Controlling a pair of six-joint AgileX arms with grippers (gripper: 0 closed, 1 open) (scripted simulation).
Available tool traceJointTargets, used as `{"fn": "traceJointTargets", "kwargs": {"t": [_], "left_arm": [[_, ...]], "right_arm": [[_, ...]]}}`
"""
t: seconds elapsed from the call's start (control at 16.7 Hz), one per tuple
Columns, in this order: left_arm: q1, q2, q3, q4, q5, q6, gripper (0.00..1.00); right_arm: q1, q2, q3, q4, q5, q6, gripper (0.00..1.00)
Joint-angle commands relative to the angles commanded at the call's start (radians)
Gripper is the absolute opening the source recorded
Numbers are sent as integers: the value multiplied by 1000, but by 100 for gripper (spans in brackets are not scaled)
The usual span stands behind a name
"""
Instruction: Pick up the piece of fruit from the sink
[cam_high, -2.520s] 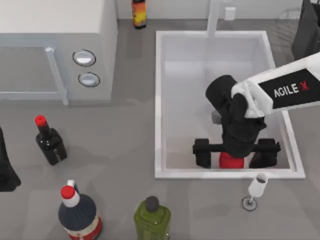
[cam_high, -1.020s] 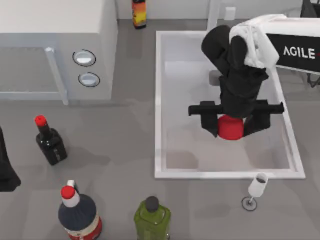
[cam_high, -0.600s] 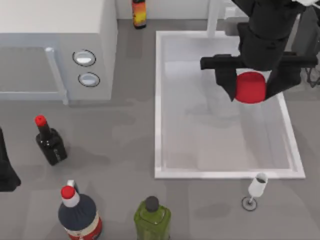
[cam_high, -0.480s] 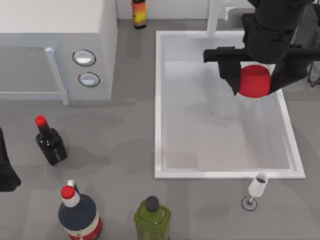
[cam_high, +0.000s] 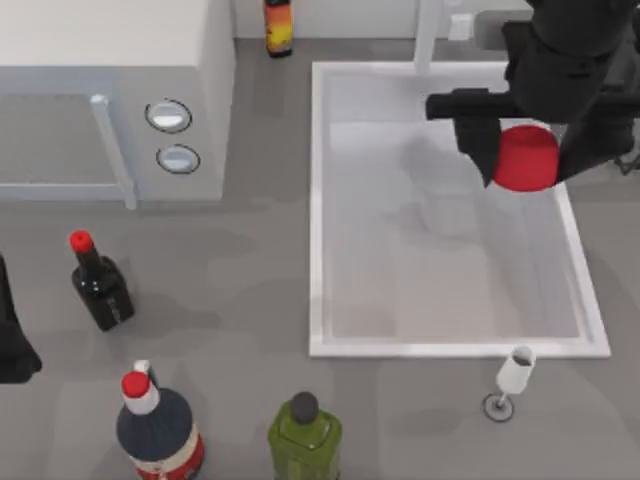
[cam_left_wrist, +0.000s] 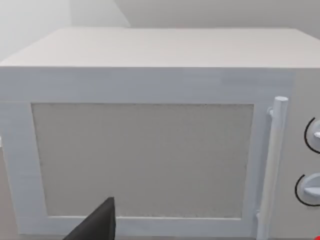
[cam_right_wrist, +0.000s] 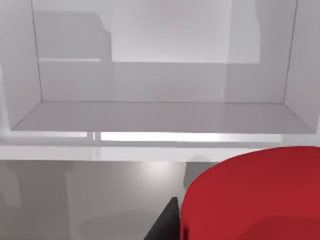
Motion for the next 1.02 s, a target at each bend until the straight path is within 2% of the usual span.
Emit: {"fn": "traceJointTargets", "kwargs": {"t": [0.18, 0.66, 0.84, 1.02], "left_arm": [[0, 0, 0, 0, 0, 0, 100], [0, 0, 0, 0, 0, 0, 100], [0, 0, 0, 0, 0, 0, 100], [0, 0, 0, 0, 0, 0, 100]], "right_arm": [[-91, -109, -130, 22, -4, -91, 0], [-418, -501, -651, 95, -18, -419, 0], [-478, -568, -721, 106, -21, -478, 0], [-480, -570, -723, 106, -21, -481, 0]]}}
